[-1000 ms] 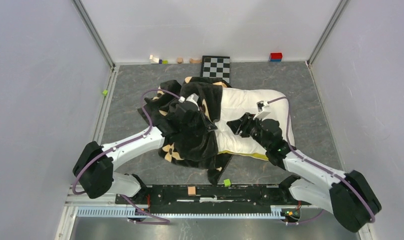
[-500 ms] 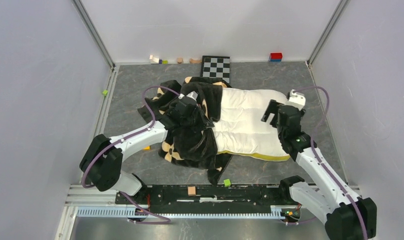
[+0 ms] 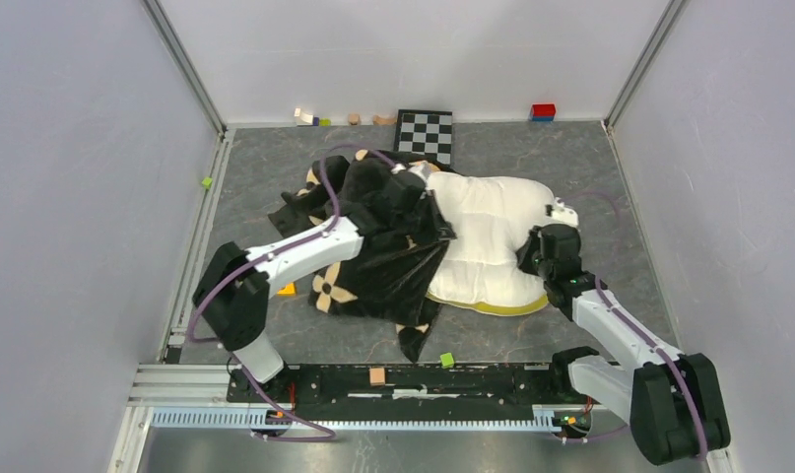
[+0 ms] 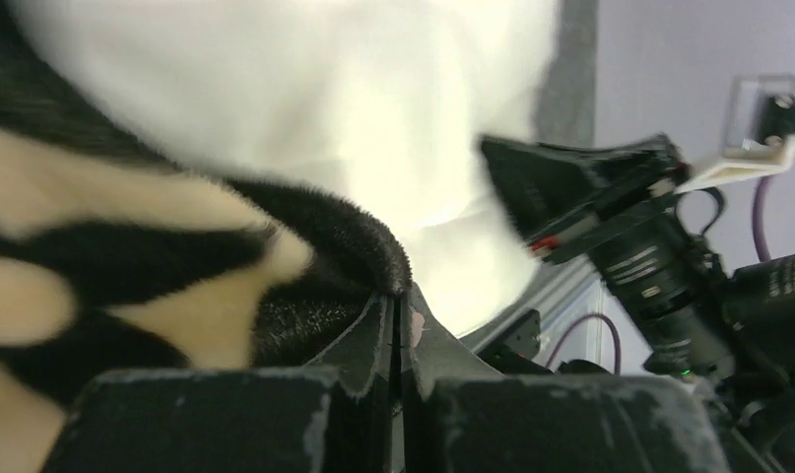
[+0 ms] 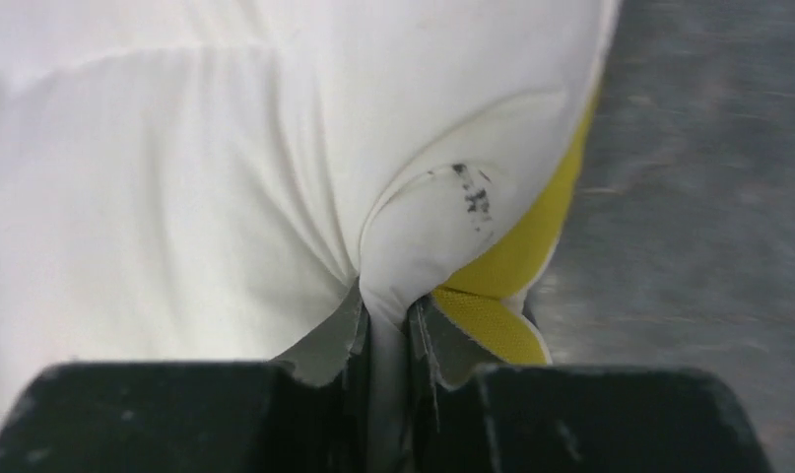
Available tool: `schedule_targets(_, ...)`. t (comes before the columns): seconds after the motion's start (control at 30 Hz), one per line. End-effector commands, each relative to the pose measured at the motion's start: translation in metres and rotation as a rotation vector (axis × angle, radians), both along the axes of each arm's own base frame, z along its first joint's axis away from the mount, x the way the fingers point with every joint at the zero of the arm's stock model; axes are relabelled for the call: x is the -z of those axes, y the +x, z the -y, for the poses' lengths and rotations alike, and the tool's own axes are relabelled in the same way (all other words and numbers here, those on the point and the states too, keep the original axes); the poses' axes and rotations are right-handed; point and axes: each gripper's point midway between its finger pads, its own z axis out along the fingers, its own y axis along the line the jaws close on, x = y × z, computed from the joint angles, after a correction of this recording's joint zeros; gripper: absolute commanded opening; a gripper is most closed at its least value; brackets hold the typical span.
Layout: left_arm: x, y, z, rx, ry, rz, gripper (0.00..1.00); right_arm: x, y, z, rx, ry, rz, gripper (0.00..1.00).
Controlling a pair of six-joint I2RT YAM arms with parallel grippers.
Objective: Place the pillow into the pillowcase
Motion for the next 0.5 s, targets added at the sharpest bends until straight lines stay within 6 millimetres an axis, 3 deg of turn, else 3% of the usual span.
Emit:
schedule_targets(0.0, -0.037, -0.028, 0.072, 0.194, -0.048, 0.089, 0.02, -0.047, 0.004, -0.102, -0.275, 0.215, 0.087, 0.09)
schedule_targets(0.1, -0.034, -0.035, 0.085, 0.21, -0.059, 0.074, 0.02, -0.064, 0.01, -0.106, -0.259, 0.227, 0.133, 0.04)
schedule_targets(0.2, -0.02, -0.031, 0.071, 0.179, -0.022, 0.077, 0.02, -0.056, 0.009, -0.09, -0.216, 0.149, 0.122, 0.04)
schedule_targets(0.27, -0.01, -0.027, 0.058, 0.159, 0.009, 0.069, 0.02, -0.044, 0.002, -0.084, -0.22, 0.116, 0.089, 0.1)
schedule_targets(0.33, 0.002, -0.023, 0.043, 0.136, 0.038, 0.053, 0.02, -0.041, -0.003, -0.082, -0.236, 0.09, 0.091, 0.24)
schedule_targets(0.43, 0.012, -0.017, 0.022, 0.108, 0.068, 0.041, 0.03, -0.043, -0.008, -0.074, -0.238, 0.0, 0.091, 0.6)
schedule_targets(0.47, 0.015, -0.017, 0.017, 0.105, 0.077, 0.039, 0.04, -0.048, -0.009, -0.07, -0.225, -0.042, 0.099, 0.67)
